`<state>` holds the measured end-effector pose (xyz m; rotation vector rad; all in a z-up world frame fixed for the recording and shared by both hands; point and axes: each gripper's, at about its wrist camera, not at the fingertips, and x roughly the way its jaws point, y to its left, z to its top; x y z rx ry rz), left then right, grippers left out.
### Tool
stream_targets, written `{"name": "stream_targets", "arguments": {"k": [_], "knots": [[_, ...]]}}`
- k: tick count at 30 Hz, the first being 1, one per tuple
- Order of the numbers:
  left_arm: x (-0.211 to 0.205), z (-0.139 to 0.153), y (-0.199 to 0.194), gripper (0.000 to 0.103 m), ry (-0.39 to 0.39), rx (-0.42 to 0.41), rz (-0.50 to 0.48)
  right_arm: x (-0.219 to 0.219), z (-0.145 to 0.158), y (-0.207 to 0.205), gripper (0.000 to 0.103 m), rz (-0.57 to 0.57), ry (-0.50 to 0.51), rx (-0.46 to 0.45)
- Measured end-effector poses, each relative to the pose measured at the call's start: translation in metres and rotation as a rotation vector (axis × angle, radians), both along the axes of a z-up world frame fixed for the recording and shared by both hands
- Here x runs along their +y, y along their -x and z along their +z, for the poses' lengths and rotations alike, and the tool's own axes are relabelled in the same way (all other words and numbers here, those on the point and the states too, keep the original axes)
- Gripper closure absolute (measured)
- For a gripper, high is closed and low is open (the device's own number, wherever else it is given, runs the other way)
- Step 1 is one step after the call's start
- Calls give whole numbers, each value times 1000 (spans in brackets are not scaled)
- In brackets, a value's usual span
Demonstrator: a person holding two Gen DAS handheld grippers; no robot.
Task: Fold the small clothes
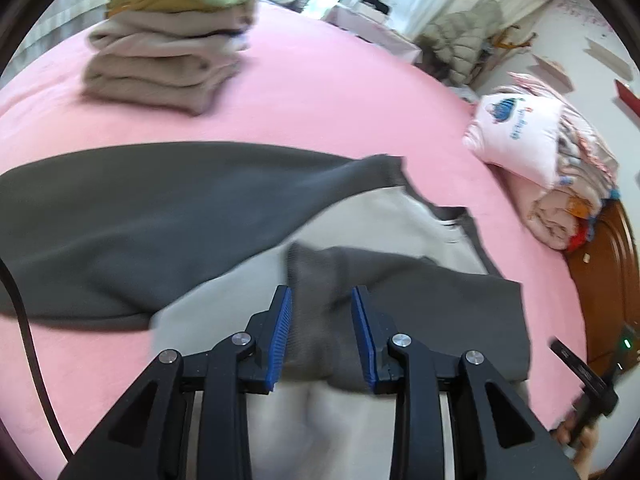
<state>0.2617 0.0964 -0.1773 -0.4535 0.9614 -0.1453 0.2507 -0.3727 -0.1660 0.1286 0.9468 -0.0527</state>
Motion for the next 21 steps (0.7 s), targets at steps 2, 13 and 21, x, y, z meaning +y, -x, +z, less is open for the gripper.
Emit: {"name": "stream_targets", "arguments": {"k": [2, 13, 21], "knots": [[-17, -2, -15, 74, 9, -1, -51, 12, -8, -27, 75, 17, -8, 15], [-40, -73, -86, 89, -55, 136, -55, 46, -77, -130, 91, 80, 151, 145], [-25, -88, -93, 102, -27, 163, -47, -39, -84, -136, 103, -57, 129, 159]]}}
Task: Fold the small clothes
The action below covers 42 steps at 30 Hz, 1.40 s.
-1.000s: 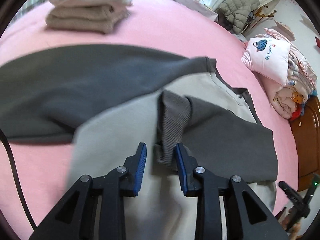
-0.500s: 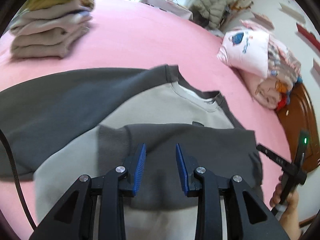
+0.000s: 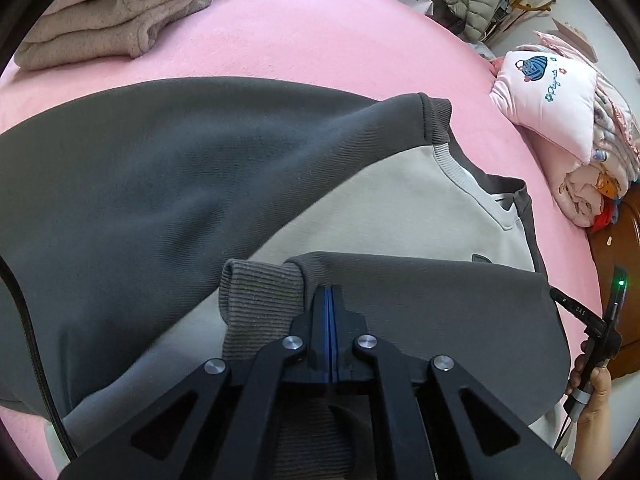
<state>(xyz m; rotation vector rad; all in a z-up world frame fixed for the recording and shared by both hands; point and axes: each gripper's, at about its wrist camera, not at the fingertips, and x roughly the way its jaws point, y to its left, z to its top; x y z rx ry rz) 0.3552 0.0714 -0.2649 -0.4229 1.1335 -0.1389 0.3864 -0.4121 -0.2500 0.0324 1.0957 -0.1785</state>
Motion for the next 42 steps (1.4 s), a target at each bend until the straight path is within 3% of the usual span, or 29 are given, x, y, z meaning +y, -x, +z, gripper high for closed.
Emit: {"name": "stream_targets", "arguments": {"k": [2, 6, 10, 15, 18, 19, 21, 28, 30, 32, 34, 42], "knots": [[-1, 6, 3, 102, -7, 6, 5, -6, 8, 9, 103, -32, 27, 4], [-8, 41, 25, 96, -47, -41, -9, -5, 36, 49, 103, -11, -101, -35], [-18, 66, 58, 72, -49, -92, -41, 36, 55, 97, 103, 83, -181, -47], [-31, 50, 80, 72, -86, -50, -61, 86, 46, 135, 103, 170, -210, -32], [-26, 27, 79, 75, -147, 2, -36, 80, 20, 140, 103, 118, -165, 22], [-22, 21, 77, 80, -146, 20, -21, 71, 10, 142, 103, 90, -184, 43], [-14, 18, 76, 81, -114, 31, -3, 56, 4, 146, 103, 70, -218, 41], [-13, 38, 92, 79, -152, 27, 11, 45, 34, 176, 103, 10, -190, -6], [-12, 51, 106, 70, -151, 10, 4, 50, 49, 190, 103, 21, -219, -37], [-8, 62, 119, 43, -159, -8, 7, 57, 64, 200, 103, 41, -229, -67], [1, 79, 140, 33, -175, -39, 30, 70, 76, 211, 103, 66, -234, -93], [51, 123, 208, 25, -144, -97, 117, 136, 101, 243, 100, 165, -295, -143]]}}
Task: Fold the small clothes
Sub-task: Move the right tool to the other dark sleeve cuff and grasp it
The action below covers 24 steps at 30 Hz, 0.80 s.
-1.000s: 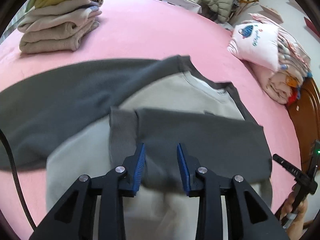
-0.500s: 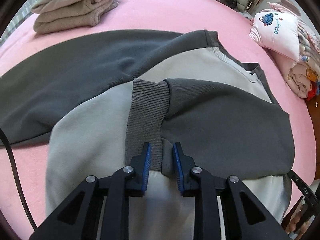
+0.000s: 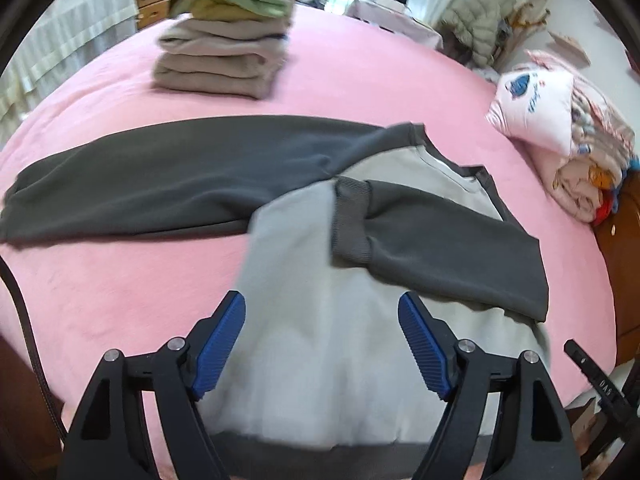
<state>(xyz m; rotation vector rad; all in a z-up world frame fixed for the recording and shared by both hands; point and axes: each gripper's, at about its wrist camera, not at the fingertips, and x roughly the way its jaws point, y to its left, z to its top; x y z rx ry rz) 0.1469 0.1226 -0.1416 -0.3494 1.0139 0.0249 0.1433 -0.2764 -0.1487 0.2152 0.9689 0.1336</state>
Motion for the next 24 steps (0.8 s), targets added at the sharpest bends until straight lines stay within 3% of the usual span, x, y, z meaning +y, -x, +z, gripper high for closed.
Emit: {"name": "stream_targets", "arguments": {"k": [6, 11, 21, 24], "knots": [[58, 11, 39, 25, -70, -19, 98, 74, 5, 22, 100, 141, 53, -17], [126, 13, 75, 25, -119, -26, 236, 146, 7, 27, 100, 287, 95, -10], [227, 6, 109, 25, -164, -45, 396, 280, 21, 29, 100, 483, 112, -54], [256, 0, 119, 25, -147, -49, 452, 328, 20, 26, 100, 568, 127, -61]]}}
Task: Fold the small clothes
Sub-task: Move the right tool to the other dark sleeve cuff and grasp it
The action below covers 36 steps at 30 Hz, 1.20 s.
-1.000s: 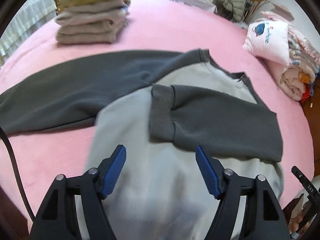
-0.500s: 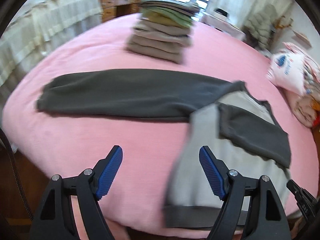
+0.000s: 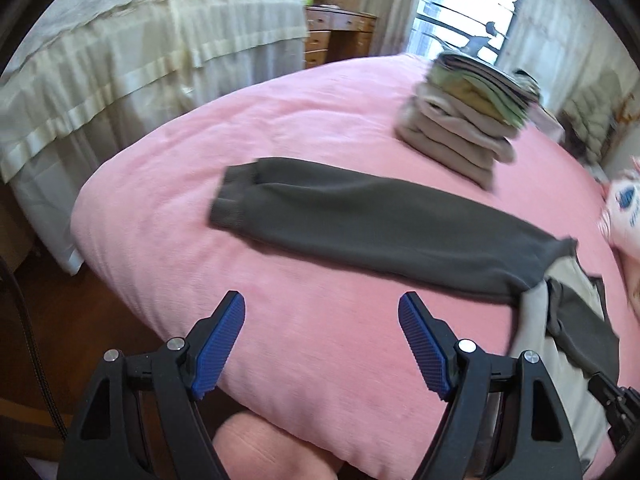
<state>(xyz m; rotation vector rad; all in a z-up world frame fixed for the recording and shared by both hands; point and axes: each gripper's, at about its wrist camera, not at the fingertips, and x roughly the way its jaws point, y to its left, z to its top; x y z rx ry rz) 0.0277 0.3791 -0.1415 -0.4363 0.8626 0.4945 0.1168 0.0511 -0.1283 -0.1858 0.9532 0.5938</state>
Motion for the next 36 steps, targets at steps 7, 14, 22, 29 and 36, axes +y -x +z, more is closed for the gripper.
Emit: {"name": "stream_targets", "arguments": {"k": [7, 14, 22, 29, 36], "knots": [[64, -23, 20, 25, 49, 1, 125, 106, -6, -5, 100, 167, 55, -61], [110, -31, 13, 25, 23, -1, 206, 195, -22, -16, 100, 283, 73, -71], [147, -53, 6, 25, 45, 42, 277, 274, -52, -31, 99, 396, 103, -49], [164, -71, 1, 25, 61, 76, 304, 307, -73, -38, 72, 456, 104, -22], [171, -81, 2, 25, 81, 94, 330, 324, -81, -25, 62, 534, 116, -78]]}}
